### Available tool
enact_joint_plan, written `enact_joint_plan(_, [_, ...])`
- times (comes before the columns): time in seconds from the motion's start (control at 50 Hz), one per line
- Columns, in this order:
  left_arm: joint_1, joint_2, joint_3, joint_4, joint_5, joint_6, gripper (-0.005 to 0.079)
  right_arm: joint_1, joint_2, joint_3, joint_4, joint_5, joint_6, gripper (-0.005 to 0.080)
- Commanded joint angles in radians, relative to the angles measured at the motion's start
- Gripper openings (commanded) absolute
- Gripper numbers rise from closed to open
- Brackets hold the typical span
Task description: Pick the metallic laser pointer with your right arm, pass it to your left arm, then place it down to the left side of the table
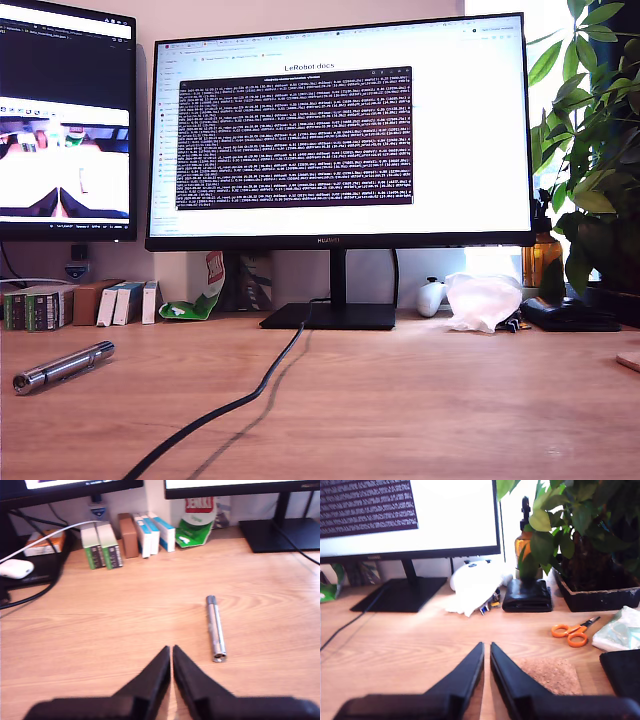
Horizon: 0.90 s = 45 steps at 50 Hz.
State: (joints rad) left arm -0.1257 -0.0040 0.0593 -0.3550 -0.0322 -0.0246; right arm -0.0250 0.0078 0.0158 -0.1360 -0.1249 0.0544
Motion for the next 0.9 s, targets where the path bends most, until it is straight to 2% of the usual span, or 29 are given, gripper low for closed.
enact_joint_plan(0.0, [-0.005,-0.007,-0.028,-0.006,-0.003,-0.013,-0.0021,-0.003,-0.007,-0.011,0.002,-0.004,-0.003,-0.0011])
enact_joint_plan(0.88, [-0.005,-0.007,-0.027,-0.011,-0.002,-0.028,-0.0021,-0.003,-0.007,-0.01,-0.016,-0.001,-0.002,-0.0011])
